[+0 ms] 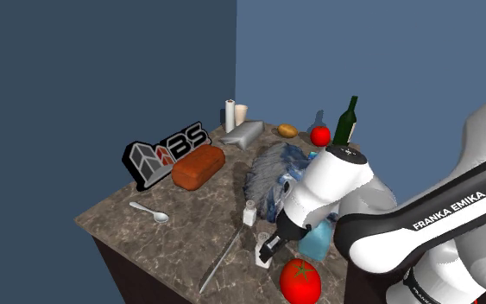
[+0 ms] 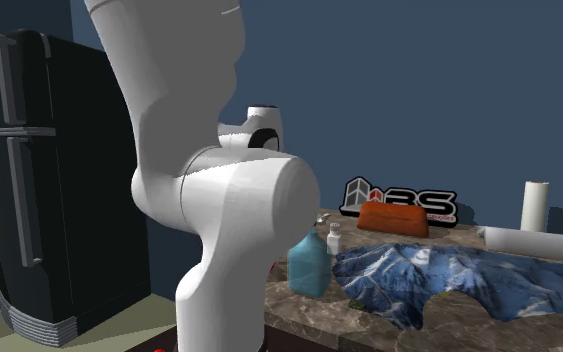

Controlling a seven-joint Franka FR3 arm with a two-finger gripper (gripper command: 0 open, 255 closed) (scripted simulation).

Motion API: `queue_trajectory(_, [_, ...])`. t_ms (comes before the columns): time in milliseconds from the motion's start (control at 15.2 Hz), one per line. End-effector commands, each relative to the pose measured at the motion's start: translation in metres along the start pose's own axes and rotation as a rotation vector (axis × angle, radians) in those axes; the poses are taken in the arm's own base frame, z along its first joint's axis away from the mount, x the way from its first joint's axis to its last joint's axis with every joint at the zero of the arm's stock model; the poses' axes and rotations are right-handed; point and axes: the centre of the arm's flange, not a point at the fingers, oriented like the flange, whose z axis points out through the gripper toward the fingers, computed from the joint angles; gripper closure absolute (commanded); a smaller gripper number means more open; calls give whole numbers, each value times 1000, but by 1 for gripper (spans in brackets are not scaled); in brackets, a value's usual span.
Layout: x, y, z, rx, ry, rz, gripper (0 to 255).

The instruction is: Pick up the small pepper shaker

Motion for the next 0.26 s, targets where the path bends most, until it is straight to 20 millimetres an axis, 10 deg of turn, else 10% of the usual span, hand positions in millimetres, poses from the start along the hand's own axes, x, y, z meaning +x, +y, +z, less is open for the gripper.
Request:
queue_trajectory(0, [2, -2, -9, 0, -1, 0, 255])
queue_trajectory(198, [4, -3, -15, 0, -1, 0, 255])
